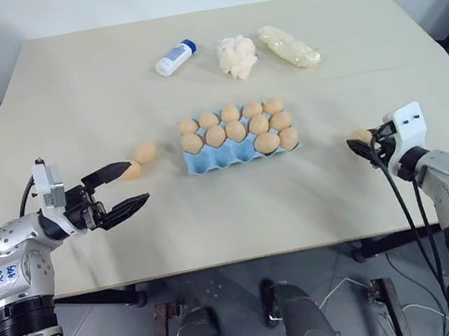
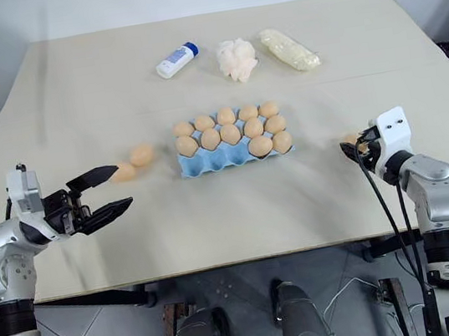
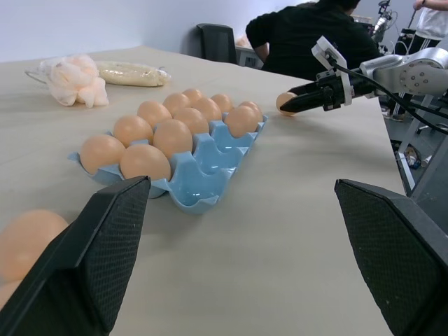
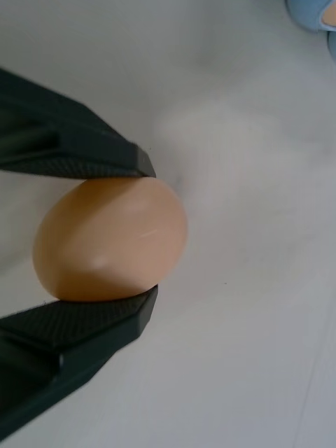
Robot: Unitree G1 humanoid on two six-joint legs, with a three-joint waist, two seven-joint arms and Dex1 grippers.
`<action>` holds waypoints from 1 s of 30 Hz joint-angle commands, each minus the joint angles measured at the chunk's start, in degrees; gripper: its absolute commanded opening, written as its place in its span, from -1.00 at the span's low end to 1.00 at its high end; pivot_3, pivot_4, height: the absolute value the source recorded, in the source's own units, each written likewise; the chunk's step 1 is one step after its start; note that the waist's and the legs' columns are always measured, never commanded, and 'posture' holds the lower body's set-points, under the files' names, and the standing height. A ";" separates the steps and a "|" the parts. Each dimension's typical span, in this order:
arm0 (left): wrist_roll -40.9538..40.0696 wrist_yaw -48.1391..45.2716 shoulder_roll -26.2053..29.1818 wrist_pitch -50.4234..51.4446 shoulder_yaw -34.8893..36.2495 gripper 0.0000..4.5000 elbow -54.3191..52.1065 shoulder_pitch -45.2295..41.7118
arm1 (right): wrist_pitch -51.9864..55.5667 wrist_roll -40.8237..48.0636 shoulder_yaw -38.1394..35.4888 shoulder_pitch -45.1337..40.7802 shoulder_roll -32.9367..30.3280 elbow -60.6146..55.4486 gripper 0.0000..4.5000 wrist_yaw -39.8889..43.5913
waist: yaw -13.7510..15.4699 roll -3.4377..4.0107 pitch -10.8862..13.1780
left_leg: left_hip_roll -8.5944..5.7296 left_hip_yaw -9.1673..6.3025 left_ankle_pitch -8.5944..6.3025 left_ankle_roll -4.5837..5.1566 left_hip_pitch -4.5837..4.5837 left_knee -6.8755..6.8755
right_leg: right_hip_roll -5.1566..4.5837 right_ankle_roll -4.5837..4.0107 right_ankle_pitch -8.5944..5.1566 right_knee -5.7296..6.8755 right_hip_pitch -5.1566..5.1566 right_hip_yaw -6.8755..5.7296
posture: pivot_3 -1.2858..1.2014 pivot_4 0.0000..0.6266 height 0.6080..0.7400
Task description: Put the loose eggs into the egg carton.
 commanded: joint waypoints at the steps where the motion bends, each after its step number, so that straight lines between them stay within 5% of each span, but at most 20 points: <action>1: -1.54 0.69 1.19 -0.09 1.99 1.00 -2.67 0.72 | 2.10 1.66 -0.88 -0.32 -1.79 -7.68 -0.26 0.74 | 0.05 0.01 0.00 | 0.00 -0.02 0.01 -0.01 0.01 0.00 | 0.00 -0.01 0.00 0.03 0.00 0.00 | 0.03 -0.52 1.00; 10: -1.63 2.68 0.43 -0.29 2.37 1.00 -3.70 1.13 | 15.68 7.87 9.31 -10.34 5.78 -23.43 -0.30 0.61 | -0.20 0.03 0.01 | 0.14 -0.25 0.00 -0.02 0.09 0.02 | 0.04 -0.07 -0.01 0.12 -0.04 0.08 | 0.03 -0.52 1.00; 26: -2.29 6.19 0.42 -0.44 4.06 1.00 -7.01 4.46 | 7.08 1.20 21.73 -18.22 16.29 -8.42 -0.30 3.49 | -0.02 0.04 0.02 | 0.17 0.01 -0.10 -0.03 -0.12 0.04 | 0.07 -0.10 -0.02 0.02 -0.14 -0.11 | 0.03 -0.52 1.00; 30: -2.41 6.75 0.30 -0.54 4.07 1.00 -7.43 4.78 | 6.54 1.02 21.54 -18.59 16.66 -7.85 0.29 4.17 | 0.00 0.04 0.02 | 0.19 0.01 -0.08 -0.06 -0.10 0.04 | 0.07 -0.12 -0.03 0.07 -0.14 -0.11 | 0.03 -0.52 1.00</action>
